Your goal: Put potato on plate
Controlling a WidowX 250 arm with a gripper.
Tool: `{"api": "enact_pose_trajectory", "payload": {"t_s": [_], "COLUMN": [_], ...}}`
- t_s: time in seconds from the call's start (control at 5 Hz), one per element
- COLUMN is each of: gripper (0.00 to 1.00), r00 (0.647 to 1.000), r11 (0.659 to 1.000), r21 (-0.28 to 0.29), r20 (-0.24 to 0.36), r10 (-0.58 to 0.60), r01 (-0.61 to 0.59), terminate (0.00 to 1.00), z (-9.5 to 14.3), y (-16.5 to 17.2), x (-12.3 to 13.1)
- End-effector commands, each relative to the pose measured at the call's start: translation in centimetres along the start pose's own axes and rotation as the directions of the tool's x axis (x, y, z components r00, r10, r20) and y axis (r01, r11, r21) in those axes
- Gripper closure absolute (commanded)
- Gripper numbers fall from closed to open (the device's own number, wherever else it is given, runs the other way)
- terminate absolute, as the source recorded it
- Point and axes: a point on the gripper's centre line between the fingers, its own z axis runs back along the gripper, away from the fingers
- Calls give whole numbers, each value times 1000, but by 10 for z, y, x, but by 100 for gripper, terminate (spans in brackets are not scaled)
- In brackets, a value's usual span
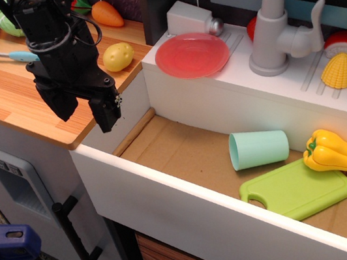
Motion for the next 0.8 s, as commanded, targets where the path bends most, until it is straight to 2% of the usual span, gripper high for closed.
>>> {"api": "enact_pose_trajectory", "payload": {"t_s": [0.0,0.4,0.6], "gripper": [0,0,0], "r00": [1000,997,993], "r11": [1000,996,992], "r21": [0,57,41], "r20": [0,18,26], "r10": [0,-76,-117], "r01": [0,75,116], "terminate": [0,0,0], "z": [0,9,12], "y": [0,36,49], "x": [0,45,64]}}
